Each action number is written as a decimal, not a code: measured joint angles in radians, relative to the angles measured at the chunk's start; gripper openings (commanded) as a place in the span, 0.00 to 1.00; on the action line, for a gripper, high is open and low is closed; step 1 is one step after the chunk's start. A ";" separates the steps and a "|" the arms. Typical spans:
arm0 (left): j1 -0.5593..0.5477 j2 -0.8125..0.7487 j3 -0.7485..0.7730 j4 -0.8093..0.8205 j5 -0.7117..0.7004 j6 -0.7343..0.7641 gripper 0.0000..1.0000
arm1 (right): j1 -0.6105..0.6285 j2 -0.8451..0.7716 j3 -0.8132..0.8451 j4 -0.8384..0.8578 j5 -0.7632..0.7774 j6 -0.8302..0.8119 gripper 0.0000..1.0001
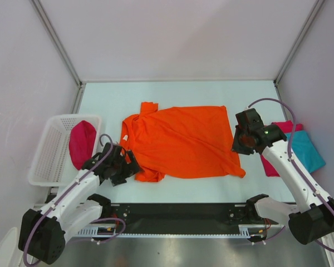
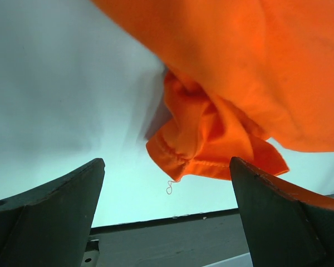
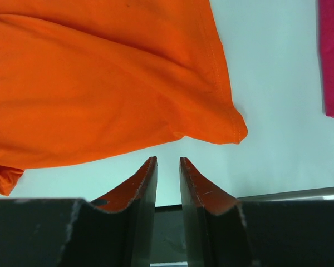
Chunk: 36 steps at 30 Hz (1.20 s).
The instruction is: Fold and stack the t-shirts
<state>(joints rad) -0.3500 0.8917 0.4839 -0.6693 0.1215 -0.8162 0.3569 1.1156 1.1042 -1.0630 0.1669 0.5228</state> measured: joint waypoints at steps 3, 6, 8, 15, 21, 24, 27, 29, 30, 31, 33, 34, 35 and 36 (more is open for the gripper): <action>-0.031 -0.003 -0.023 0.001 -0.006 -0.025 1.00 | 0.000 -0.001 -0.001 0.000 -0.001 0.000 0.28; -0.055 0.000 -0.031 0.010 -0.011 -0.050 1.00 | 0.000 -0.005 -0.001 0.000 -0.001 0.000 0.28; -0.067 0.011 -0.031 0.024 -0.014 -0.060 0.95 | 0.000 -0.008 -0.001 -0.001 0.000 0.000 0.28; -0.095 0.084 -0.059 0.115 -0.009 -0.097 0.53 | 0.000 -0.015 -0.001 -0.003 0.000 0.001 0.28; -0.101 0.117 -0.098 0.186 -0.005 -0.104 0.00 | 0.000 -0.022 -0.001 -0.012 0.006 0.001 0.28; -0.103 0.125 -0.099 0.202 -0.002 -0.110 0.00 | 0.000 -0.026 -0.001 -0.018 0.008 0.002 0.27; -0.106 0.119 -0.099 0.202 -0.002 -0.111 0.00 | 0.000 -0.028 -0.001 -0.022 0.009 0.002 0.28; -0.109 0.092 -0.099 0.183 -0.002 -0.112 0.00 | 0.000 -0.030 -0.001 -0.024 0.010 0.004 0.27; -0.111 0.069 -0.097 0.165 -0.003 -0.113 0.00 | 0.000 -0.031 -0.001 -0.024 0.010 0.005 0.28; -0.111 0.037 -0.093 0.138 -0.005 -0.118 0.00 | 0.000 -0.032 -0.001 -0.024 0.010 0.005 0.28; -0.112 -0.023 -0.081 0.083 -0.011 -0.122 0.00 | 0.000 -0.035 -0.001 -0.024 0.010 0.006 0.27; -0.113 -0.064 -0.064 0.036 -0.016 -0.127 0.00 | 0.000 -0.036 -0.001 -0.024 0.010 0.006 0.27; -0.113 -0.108 -0.045 -0.004 -0.024 -0.130 0.00 | 0.000 -0.037 -0.001 -0.024 0.010 0.007 0.28; -0.113 -0.140 -0.026 -0.036 -0.029 -0.135 0.00 | 0.000 -0.038 -0.001 -0.024 0.010 0.008 0.28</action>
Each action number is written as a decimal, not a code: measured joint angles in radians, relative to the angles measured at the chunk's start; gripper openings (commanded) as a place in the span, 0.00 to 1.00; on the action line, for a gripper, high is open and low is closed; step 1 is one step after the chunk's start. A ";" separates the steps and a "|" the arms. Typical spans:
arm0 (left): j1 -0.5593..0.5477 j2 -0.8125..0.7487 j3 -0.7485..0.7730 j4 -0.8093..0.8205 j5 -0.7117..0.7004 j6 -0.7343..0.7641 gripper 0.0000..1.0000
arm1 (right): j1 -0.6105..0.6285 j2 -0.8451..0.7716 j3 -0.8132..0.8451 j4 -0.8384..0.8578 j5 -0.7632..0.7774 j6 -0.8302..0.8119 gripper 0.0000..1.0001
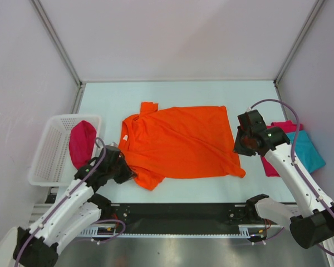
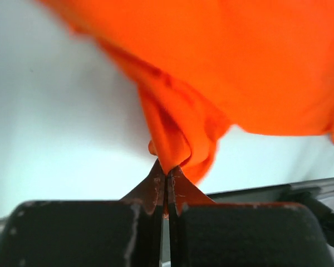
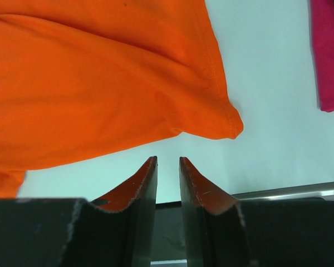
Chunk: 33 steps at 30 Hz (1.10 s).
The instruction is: Fold and stack the t-shirts
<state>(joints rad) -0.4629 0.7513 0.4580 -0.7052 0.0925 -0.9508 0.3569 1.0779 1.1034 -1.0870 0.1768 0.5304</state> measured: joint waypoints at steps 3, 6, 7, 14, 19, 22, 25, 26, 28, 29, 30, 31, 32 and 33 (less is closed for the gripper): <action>0.000 -0.100 0.085 -0.114 -0.014 -0.019 0.00 | 0.000 -0.001 0.000 0.000 -0.002 0.000 0.27; 0.000 -0.166 0.132 -0.185 -0.021 -0.040 0.00 | 0.000 -0.001 0.000 0.001 -0.003 0.000 0.27; 0.000 -0.183 0.137 -0.206 -0.023 -0.045 0.00 | 0.000 -0.001 0.000 0.001 -0.003 0.000 0.27; -0.002 -0.221 0.138 -0.310 -0.031 -0.070 0.99 | 0.002 -0.001 0.000 0.002 -0.010 0.000 0.27; -0.002 -0.202 0.160 -0.330 -0.035 -0.069 1.00 | 0.003 -0.001 0.000 0.001 -0.010 0.000 0.27; -0.002 -0.175 0.173 -0.321 -0.037 -0.069 1.00 | 0.004 -0.001 0.000 0.001 -0.010 0.000 0.28; -0.002 -0.147 0.173 -0.301 -0.037 -0.067 1.00 | 0.004 -0.001 0.000 0.001 -0.009 0.000 0.28; -0.002 -0.139 0.172 -0.291 -0.038 -0.066 1.00 | 0.004 -0.001 0.000 0.001 -0.009 0.000 0.28; -0.002 -0.110 0.162 -0.247 -0.038 -0.060 1.00 | 0.004 -0.001 -0.002 0.004 -0.008 0.000 0.28; -0.002 -0.080 0.160 -0.222 -0.038 -0.056 1.00 | 0.004 -0.001 -0.006 0.010 -0.008 0.000 0.28; -0.002 -0.043 0.160 -0.194 -0.037 -0.050 1.00 | 0.004 0.002 -0.012 0.016 -0.008 -0.001 0.29; -0.002 0.002 0.167 -0.167 -0.037 -0.042 1.00 | 0.003 0.008 -0.018 0.024 -0.008 -0.001 0.29; -0.002 0.053 0.178 -0.144 -0.038 -0.031 1.00 | 0.001 0.018 -0.023 0.033 -0.010 -0.004 0.30; -0.001 0.121 0.201 -0.119 -0.037 -0.016 0.99 | -0.003 0.033 -0.027 0.045 -0.013 -0.008 0.31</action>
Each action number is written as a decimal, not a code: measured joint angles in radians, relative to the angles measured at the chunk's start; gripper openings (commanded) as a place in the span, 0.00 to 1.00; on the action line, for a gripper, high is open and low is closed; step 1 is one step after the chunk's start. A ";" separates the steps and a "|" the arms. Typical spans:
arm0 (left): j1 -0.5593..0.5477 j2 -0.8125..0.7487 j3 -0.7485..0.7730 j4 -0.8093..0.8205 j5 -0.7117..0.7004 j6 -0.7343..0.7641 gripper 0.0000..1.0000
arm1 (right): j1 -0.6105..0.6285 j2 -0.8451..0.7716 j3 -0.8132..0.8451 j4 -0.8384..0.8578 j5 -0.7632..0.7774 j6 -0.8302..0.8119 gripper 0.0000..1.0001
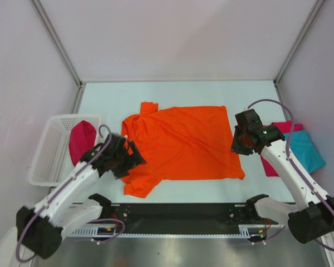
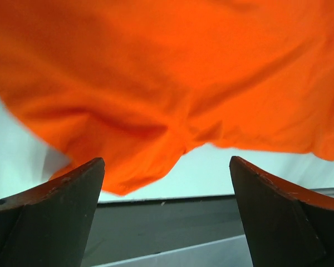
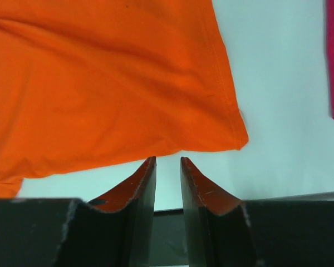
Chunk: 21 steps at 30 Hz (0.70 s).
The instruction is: Fold and stack the t-shirts
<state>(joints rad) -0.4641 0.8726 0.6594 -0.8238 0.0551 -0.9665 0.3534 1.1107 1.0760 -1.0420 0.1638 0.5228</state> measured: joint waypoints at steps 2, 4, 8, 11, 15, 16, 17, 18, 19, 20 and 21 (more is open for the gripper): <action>0.005 0.154 0.082 0.039 0.000 0.039 1.00 | -0.026 0.039 -0.001 0.035 -0.026 -0.008 0.31; 0.009 0.315 0.212 0.062 -0.014 0.094 1.00 | -0.067 0.103 0.005 0.087 -0.061 -0.018 0.31; 0.017 0.639 0.586 0.051 -0.069 0.248 1.00 | -0.114 0.272 0.082 0.164 -0.105 -0.038 0.32; 0.029 0.834 0.835 0.048 -0.124 0.351 1.00 | -0.116 0.365 0.155 0.218 -0.132 -0.055 0.33; 0.056 0.993 1.011 0.017 -0.167 0.440 1.00 | -0.123 0.449 0.249 0.269 -0.174 -0.057 0.32; 0.066 1.027 1.044 0.008 -0.180 0.458 1.00 | -0.122 0.462 0.264 0.284 -0.183 -0.056 0.32; 0.075 1.057 1.073 0.001 -0.190 0.474 1.00 | -0.122 0.467 0.271 0.295 -0.188 -0.056 0.32; 0.084 1.083 1.093 0.000 -0.199 0.487 1.00 | -0.121 0.468 0.272 0.302 -0.191 -0.056 0.32; 0.093 1.105 1.106 0.000 -0.208 0.499 1.00 | -0.119 0.468 0.272 0.302 -0.192 -0.056 0.32; 0.101 1.123 1.113 0.000 -0.213 0.508 1.00 | -0.116 0.467 0.272 0.303 -0.194 -0.056 0.32; 0.109 1.137 1.115 0.002 -0.216 0.516 1.00 | -0.114 0.466 0.270 0.304 -0.196 -0.056 0.32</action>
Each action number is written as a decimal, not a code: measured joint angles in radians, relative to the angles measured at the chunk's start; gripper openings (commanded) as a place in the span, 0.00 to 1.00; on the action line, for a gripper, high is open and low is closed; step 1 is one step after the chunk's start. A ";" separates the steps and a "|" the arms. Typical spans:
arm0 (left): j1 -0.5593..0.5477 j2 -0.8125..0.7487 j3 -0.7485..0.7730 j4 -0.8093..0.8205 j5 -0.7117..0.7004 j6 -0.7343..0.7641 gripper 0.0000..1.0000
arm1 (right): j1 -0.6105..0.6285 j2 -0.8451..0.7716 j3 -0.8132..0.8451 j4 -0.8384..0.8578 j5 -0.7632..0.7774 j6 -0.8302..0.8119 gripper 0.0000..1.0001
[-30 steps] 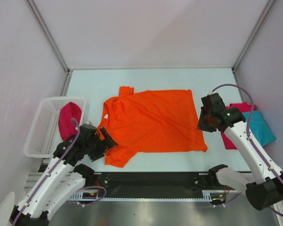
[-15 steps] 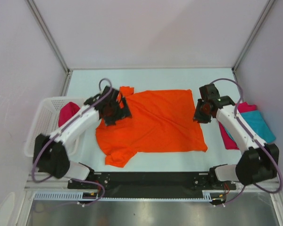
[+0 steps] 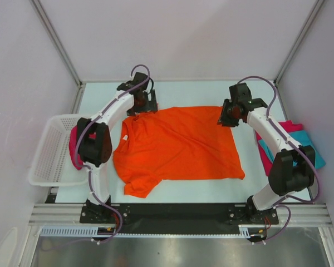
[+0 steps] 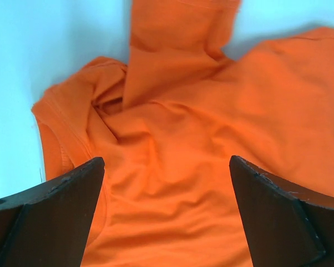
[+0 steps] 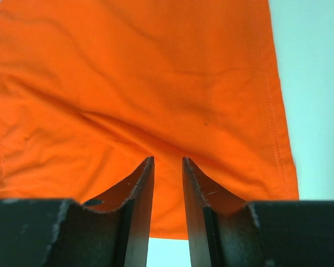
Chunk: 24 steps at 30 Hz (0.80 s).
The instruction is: Fold and stack the t-shirts
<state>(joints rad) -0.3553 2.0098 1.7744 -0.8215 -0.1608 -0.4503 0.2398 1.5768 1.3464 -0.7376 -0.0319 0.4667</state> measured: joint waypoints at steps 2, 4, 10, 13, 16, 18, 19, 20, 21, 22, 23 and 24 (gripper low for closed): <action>0.014 0.027 0.000 0.007 -0.003 0.010 1.00 | 0.008 -0.011 -0.015 0.006 -0.001 0.000 0.32; 0.028 0.056 0.000 0.029 -0.003 0.016 0.99 | 0.020 -0.033 -0.038 0.005 0.002 0.003 0.32; 0.050 0.119 0.000 0.125 -0.002 0.026 0.99 | 0.135 -0.131 -0.106 -0.008 0.043 0.015 0.32; 0.058 0.157 0.017 0.166 0.003 0.035 0.98 | 0.200 -0.174 -0.149 -0.016 0.055 0.033 0.32; 0.064 0.208 0.055 0.215 0.017 0.042 0.98 | 0.232 -0.199 -0.189 -0.032 0.069 0.050 0.31; 0.070 0.229 0.070 0.236 0.027 0.044 0.98 | 0.236 -0.203 -0.207 -0.044 0.080 0.060 0.32; 0.074 0.238 0.080 0.245 0.034 0.045 0.98 | 0.237 -0.205 -0.216 -0.051 0.086 0.064 0.32; 0.078 0.247 0.089 0.253 0.037 0.048 0.98 | 0.237 -0.207 -0.222 -0.059 0.093 0.065 0.32; 0.083 0.256 0.101 0.257 0.040 0.050 0.98 | 0.237 -0.208 -0.226 -0.066 0.101 0.067 0.31; 0.087 0.262 0.113 0.261 0.041 0.052 0.98 | 0.237 -0.208 -0.227 -0.073 0.109 0.068 0.32; 0.093 0.271 0.131 0.266 0.041 0.053 0.98 | 0.237 -0.208 -0.227 -0.076 0.117 0.069 0.31; 0.098 0.276 0.143 0.268 0.041 0.056 0.98 | 0.237 -0.208 -0.227 -0.078 0.123 0.070 0.31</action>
<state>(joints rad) -0.2577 2.2860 1.9175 -0.5537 -0.1196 -0.3946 0.4770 1.3685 1.1198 -0.8158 0.0914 0.5369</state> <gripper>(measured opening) 0.982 0.316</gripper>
